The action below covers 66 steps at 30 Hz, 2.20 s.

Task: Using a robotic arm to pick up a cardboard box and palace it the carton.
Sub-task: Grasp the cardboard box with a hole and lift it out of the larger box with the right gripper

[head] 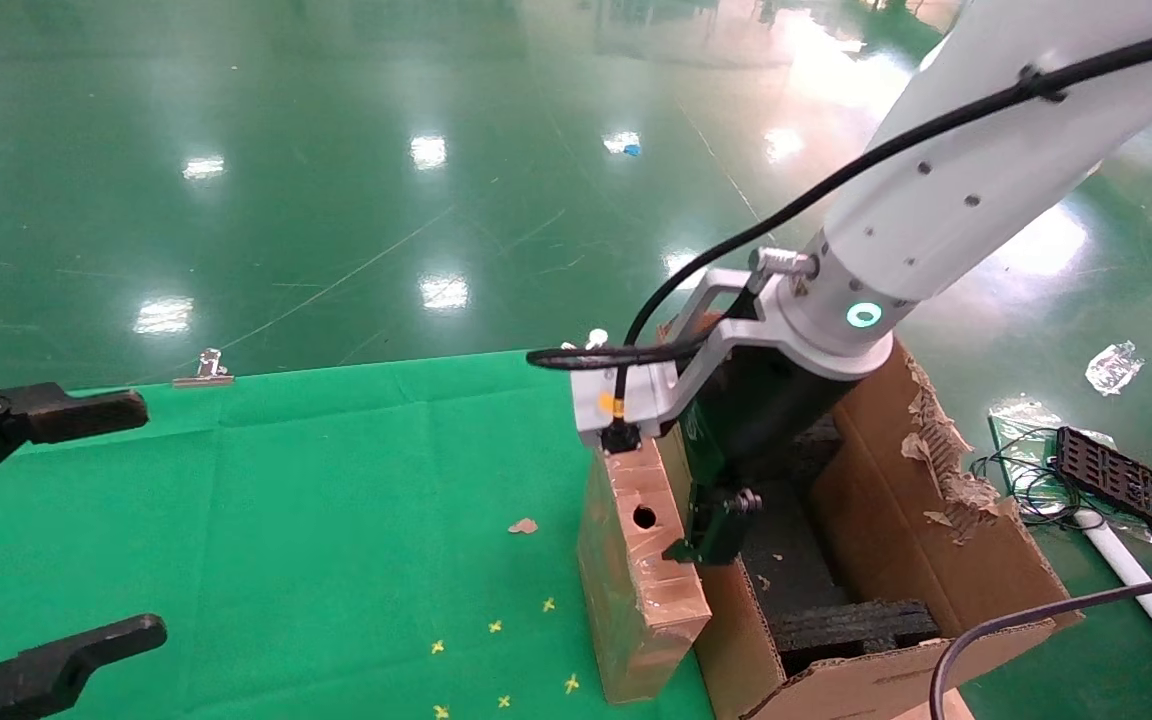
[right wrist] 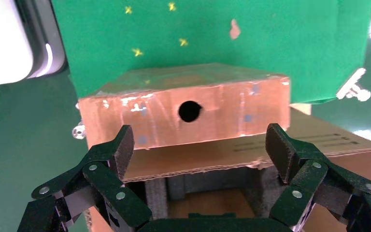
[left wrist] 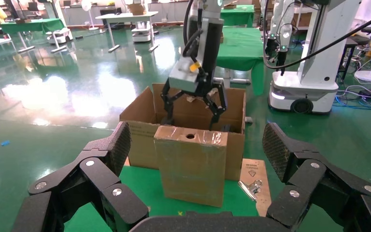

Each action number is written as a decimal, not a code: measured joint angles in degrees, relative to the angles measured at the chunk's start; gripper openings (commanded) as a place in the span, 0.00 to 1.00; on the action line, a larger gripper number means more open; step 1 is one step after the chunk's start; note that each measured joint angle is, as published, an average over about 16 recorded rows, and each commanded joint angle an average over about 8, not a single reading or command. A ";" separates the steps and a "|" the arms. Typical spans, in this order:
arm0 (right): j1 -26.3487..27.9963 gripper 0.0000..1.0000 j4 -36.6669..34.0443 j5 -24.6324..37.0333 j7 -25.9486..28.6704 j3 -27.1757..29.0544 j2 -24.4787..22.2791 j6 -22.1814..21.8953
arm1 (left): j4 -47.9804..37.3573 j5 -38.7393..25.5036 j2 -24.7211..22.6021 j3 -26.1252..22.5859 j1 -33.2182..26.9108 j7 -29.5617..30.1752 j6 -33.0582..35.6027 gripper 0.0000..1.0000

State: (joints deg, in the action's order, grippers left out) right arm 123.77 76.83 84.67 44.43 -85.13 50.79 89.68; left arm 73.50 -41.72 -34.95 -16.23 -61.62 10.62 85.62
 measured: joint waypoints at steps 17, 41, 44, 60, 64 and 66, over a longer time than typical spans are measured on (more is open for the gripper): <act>2.03 1.00 -8.34 -3.48 12.95 -5.92 2.56 -0.32 | 0.00 0.05 0.03 -0.07 -0.01 -0.03 -0.03 1.00; -2.78 0.72 -38.77 -21.44 25.81 -17.18 10.35 1.16 | 0.00 0.11 0.07 -0.16 -0.03 -0.08 -0.07 1.00; -3.19 0.34 -39.64 -22.22 25.33 -18.61 11.12 1.09 | 0.00 0.12 0.07 -0.17 -0.04 -0.09 -0.08 1.00; -2.18 0.00 -39.42 -24.07 24.70 -23.22 12.45 0.01 | 0.00 0.16 0.10 -0.23 -0.05 -0.12 -0.10 0.00; -2.12 0.00 -39.09 -24.20 24.80 -23.76 12.39 -0.27 | 0.00 0.17 0.10 -0.25 -0.05 -0.13 -0.11 0.00; -2.15 0.00 -38.95 -24.23 24.84 -23.99 12.35 -0.39 | 0.00 0.18 0.11 -0.26 -0.06 -0.13 -0.11 0.00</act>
State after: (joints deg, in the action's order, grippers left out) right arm 121.63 37.88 60.44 69.27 -109.13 63.14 89.28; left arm 73.49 -41.54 -34.84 -16.49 -61.68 10.49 85.51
